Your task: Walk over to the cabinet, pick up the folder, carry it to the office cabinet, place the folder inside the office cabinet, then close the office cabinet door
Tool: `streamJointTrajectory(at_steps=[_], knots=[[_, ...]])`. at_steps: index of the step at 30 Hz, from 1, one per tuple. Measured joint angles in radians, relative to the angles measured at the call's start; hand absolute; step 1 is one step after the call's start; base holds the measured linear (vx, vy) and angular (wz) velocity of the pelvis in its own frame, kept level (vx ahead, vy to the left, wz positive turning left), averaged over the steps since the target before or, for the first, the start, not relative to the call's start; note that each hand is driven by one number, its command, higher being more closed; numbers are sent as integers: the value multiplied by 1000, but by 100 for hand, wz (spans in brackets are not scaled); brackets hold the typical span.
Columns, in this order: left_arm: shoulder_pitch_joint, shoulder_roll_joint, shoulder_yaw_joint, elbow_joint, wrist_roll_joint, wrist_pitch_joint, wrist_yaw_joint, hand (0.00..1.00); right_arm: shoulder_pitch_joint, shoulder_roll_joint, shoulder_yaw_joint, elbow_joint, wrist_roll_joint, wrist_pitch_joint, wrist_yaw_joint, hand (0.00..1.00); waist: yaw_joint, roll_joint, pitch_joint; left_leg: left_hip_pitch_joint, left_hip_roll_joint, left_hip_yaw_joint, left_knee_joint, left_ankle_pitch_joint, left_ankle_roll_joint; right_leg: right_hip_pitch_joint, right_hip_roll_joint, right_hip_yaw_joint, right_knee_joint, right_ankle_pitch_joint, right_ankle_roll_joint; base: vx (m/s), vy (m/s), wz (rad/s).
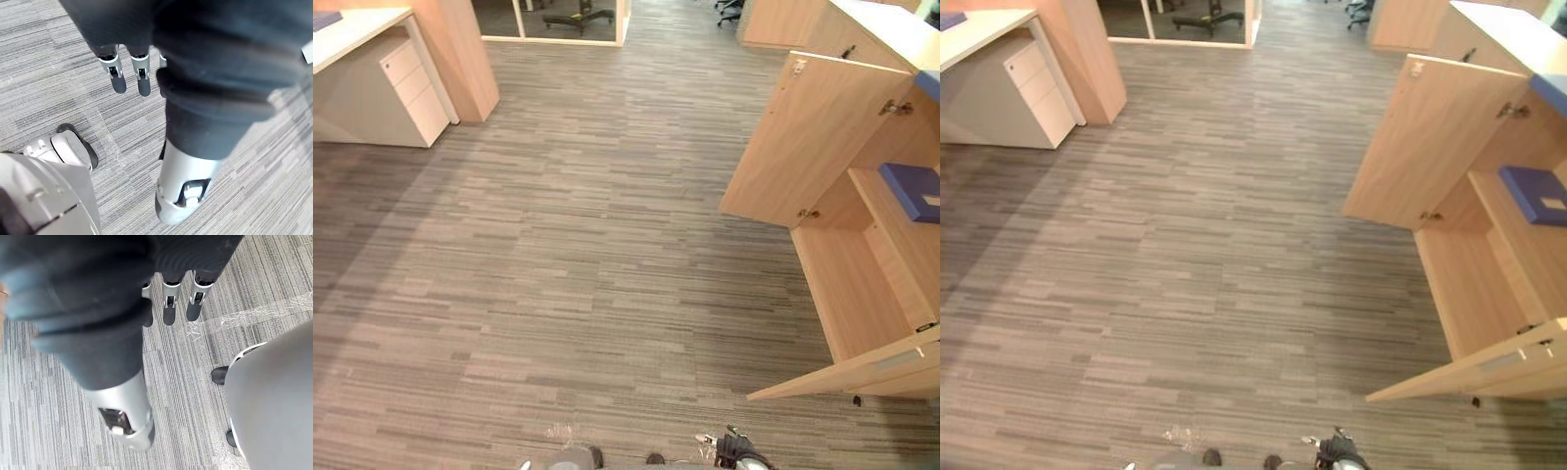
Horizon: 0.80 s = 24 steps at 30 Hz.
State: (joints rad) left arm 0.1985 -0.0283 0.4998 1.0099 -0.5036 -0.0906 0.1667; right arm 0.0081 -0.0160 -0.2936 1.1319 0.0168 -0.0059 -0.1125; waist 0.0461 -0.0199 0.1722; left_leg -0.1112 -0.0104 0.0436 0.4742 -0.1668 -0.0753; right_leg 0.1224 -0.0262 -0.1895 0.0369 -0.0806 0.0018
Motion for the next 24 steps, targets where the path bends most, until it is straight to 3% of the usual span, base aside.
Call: streamJointTrajectory(at_steps=[2,3,4,6,8,10,11,13,15,16,17,19,20,21,22,23,24], knots=[[3,-7,21,1,-3,-2,2,0,3,-2,-5,0,4,0,-1,0,8,-4,10,-72,8,27,136,-8,-3,11,-14,1,8,-8,-2,-42,74,5],[6,-10,21,2,-2,-2,2,0,0,-4,-14,0,4,1,-2,0,9,2,13,-98,29,49,160,-40,20,13,-17,1,7,-8,-2,37,100,4],[13,-11,21,3,0,-1,1,0,-4,-4,-31,3,5,1,-4,0,10,2,15,-119,52,65,148,-61,34,14,-24,1,8,-8,-1,76,175,-1],[15,-5,21,3,7,1,-2,0,-4,-7,-40,3,9,4,-7,0,10,-7,24,-158,76,43,19,-58,22,14,-82,6,12,-23,23,120,250,0],[16,-6,21,2,28,2,-7,0,-4,-13,-41,3,11,5,-7,0,11,-5,24,-181,94,-1,-148,-1,4,15,-132,18,10,-43,56,177,340,-3],[23,-6,21,3,34,2,-10,0,-4,-11,-41,3,12,5,-7,0,12,-3,23,-183,122,35,-215,104,-57,27,-174,38,-3,-66,96,239,412,-12],[19,-2,19,3,39,2,-14,0,-12,-7,-45,21,11,6,-7,0,19,-7,26,-189,89,66,-179,133,-41,44,-215,48,-18,-82,110,398,475,-20],[14,1,18,2,60,-5,-21,0,-36,3,-72,41,2,8,3,0,22,-16,20,-197,54,87,-122,98,15,45,-240,67,48,-58,112,446,424,-25],[17,5,16,2,87,-4,-27,0,-40,2,-77,41,1,8,10,0,37,-17,14,-124,10,136,-149,66,62,-2,-295,96,167,-12,136,398,328,-55],[31,13,5,1,139,-2,-34,0,-38,0,-77,38,0,7,18,0,25,-18,6,-31,-27,166,-220,65,69,-45,-339,126,310,17,120,391,340,-55],[34,16,-2,2,151,-2,-36,0,-36,-1,-77,37,-1,8,19,0,23,-17,1,-15,-35,170,-233,65,74,-56,-349,125,346,23,112,472,382,-48],[42,38,-64,2,211,-1,-48,0,-26,-9,-75,-3,-4,2,22,0,6,-9,-16,75,-64,202,-284,60,135,-172,-426,36,660,65,-5,345,235,-26],[35,50,-86,4,233,2,-56,0,-36,-14,-75,-21,-3,1,22,0,-11,-6,-13,127,-71,199,-303,57,149,-221,-467,-68,833,42,-46,304,171,-10],[31,55,-98,5,243,4,-60,0,-42,-16,-74,-20,-3,1,22,0,-17,-1,-11,152,-70,195,-316,57,150,-235,-467,-114,884,20,-36,426,175,-11],[26,67,-130,3,259,3,-67,0,-49,-14,-69,-19,-2,3,23,0,-17,3,-9,199,-61,194,-338,57,151,-250,-442,-189,921,-43,-27,334,83,-19],[21,74,-152,9,269,4,-69,0,-52,-8,-65,-19,-2,2,23,0,-16,6,-7,226,-49,194,-347,56,152,-260,-404,-226,898,-91,-13,413,-7,-29],[15,80,-172,14,271,4,-74,0,-54,-2,-58,-31,1,2,23,0,-21,12,0,257,-31,195,-350,56,152,-280,-333,-257,800,-136,-1,308,-123,-23]])
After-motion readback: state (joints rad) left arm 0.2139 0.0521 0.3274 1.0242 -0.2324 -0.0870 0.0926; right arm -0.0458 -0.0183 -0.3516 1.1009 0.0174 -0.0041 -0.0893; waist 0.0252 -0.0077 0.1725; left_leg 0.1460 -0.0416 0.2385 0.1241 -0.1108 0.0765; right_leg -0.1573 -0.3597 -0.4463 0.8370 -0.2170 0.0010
